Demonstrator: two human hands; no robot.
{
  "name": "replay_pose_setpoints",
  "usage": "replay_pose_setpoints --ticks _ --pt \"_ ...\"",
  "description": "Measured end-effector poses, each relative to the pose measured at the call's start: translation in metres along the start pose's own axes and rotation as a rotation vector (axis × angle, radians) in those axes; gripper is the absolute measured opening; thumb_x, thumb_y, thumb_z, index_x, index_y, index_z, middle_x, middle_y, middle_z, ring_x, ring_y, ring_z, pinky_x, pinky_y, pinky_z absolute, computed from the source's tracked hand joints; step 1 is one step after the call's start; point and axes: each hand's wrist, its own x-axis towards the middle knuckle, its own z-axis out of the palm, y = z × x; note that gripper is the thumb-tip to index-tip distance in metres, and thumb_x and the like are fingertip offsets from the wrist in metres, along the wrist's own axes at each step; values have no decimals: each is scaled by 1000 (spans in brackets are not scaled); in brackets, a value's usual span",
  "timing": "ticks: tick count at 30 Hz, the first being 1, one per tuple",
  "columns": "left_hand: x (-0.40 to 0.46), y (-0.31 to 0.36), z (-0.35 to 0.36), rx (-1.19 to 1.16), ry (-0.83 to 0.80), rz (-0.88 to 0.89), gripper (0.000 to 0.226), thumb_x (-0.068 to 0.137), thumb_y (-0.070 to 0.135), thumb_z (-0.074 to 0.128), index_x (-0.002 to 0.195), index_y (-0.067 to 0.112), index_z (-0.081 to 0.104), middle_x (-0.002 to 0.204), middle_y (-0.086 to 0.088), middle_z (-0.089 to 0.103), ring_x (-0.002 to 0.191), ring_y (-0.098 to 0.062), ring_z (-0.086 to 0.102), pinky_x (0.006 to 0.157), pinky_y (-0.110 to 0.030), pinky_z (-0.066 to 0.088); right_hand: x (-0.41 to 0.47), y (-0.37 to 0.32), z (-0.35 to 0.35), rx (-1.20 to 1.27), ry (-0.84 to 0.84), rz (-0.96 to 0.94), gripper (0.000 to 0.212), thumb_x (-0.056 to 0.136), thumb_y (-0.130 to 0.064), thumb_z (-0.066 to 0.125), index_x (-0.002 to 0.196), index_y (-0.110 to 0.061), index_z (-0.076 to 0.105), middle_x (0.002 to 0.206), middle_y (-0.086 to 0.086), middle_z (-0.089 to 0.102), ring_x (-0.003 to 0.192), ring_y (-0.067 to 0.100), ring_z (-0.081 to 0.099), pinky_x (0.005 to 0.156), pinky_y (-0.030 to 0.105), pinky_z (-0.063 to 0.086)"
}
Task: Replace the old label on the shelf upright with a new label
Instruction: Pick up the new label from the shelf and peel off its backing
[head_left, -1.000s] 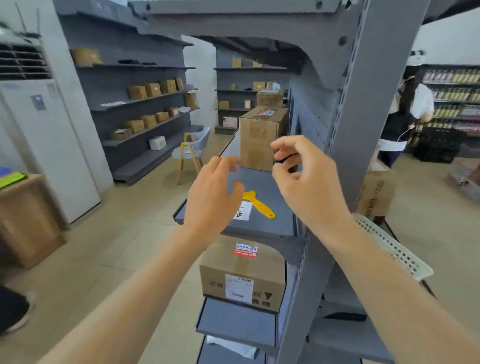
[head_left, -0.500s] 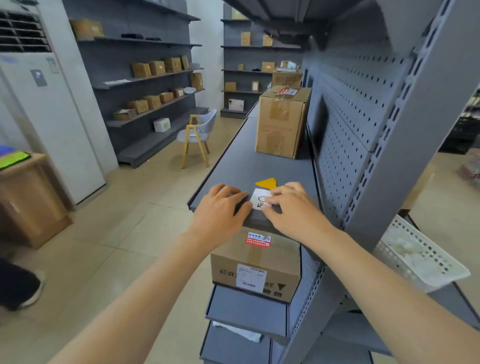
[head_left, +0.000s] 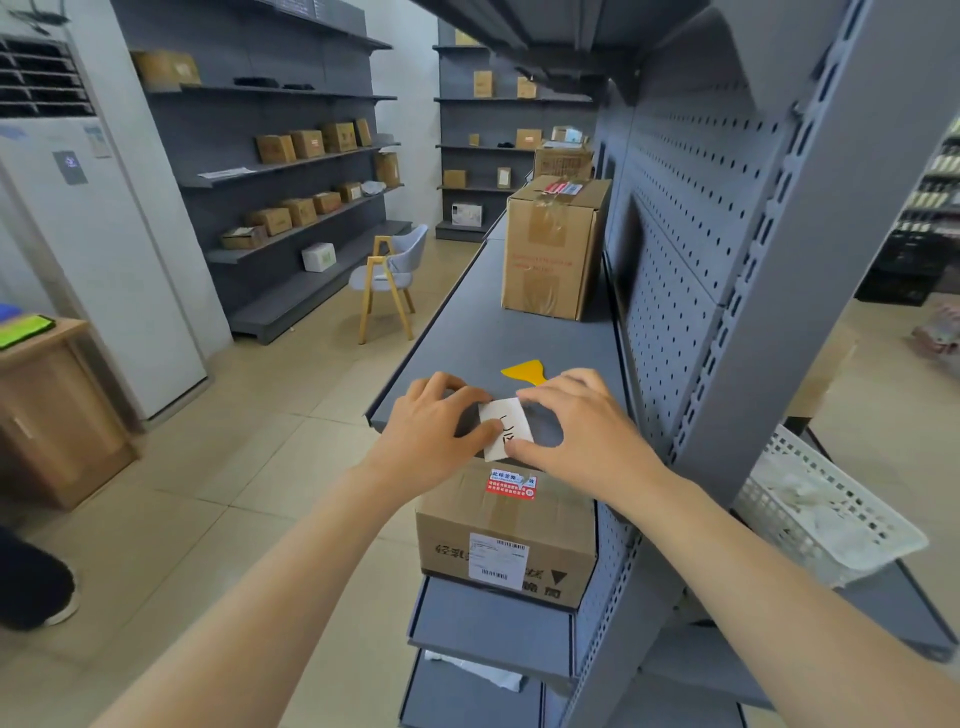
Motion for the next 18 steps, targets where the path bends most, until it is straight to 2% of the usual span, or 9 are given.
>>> replay_pose_setpoints --ticks 2,4,6,7,9,11,13,16,18 --pt "-1 2 -1 -44 -2 -12 38 94 51 60 128 34 57 128 6 53 126 -21 41 102 -36 37 -1 1 1 -15 -12 39 71 84 -57 72 144 -23 56 138 -6 57 141 17 30 113 33 34" --pt "-4 6 -6 -203 36 -56 29 92 41 69 116 30 56 119 9 61 117 -15 53 93 -31 47 -3 2 2 12 -2 60 66 84 -57 74 138 -22 62 131 -5 58 137 17 31 111 32 34" --pt "-8 9 -12 -453 88 -113 24 92 29 71 107 30 52 107 6 75 99 -8 69 78 -29 60 -4 2 2 111 30 73 46 86 -52 75 123 -24 72 122 -6 62 131 15 35 103 27 34" --pt "-10 11 -15 -572 106 -134 24 93 25 71 107 30 52 99 5 79 91 -5 73 76 -30 63 -5 1 0 184 43 86 34 87 -49 75 113 -27 75 119 -7 63 128 13 37 99 26 33" --pt "-13 14 -23 -778 101 -169 26 94 22 70 112 32 54 89 3 81 89 -6 76 78 -31 62 -6 -1 -6 359 63 117 15 88 -45 75 99 -34 76 115 -10 65 120 4 44 92 22 35" --pt "-14 18 -31 -921 82 -186 32 95 20 68 122 30 53 92 -1 80 96 -10 75 79 -28 60 -7 -5 -14 512 73 131 10 92 -38 73 98 -33 78 103 -23 63 105 -9 53 81 12 38" --pt "-13 22 -39 -964 96 -200 35 98 18 63 129 28 51 99 -4 76 99 -14 73 73 -24 61 -9 -9 -23 654 41 144 13 96 -32 69 101 -28 80 96 -29 64 97 -15 57 72 7 42" --pt "-12 26 -49 -963 133 -178 34 103 13 54 133 29 47 108 -7 66 99 -16 69 65 -18 59 -11 -14 -30 784 -34 129 16 99 -31 65 96 -35 80 105 -16 76 102 -12 59 67 3 47" --pt "-13 28 -53 -952 136 -137 36 105 10 48 135 29 44 115 -9 61 98 -15 65 64 -15 56 -12 -18 -33 789 -22 112 16 98 -31 66 93 -36 81 105 -13 78 95 -16 61 68 0 45"
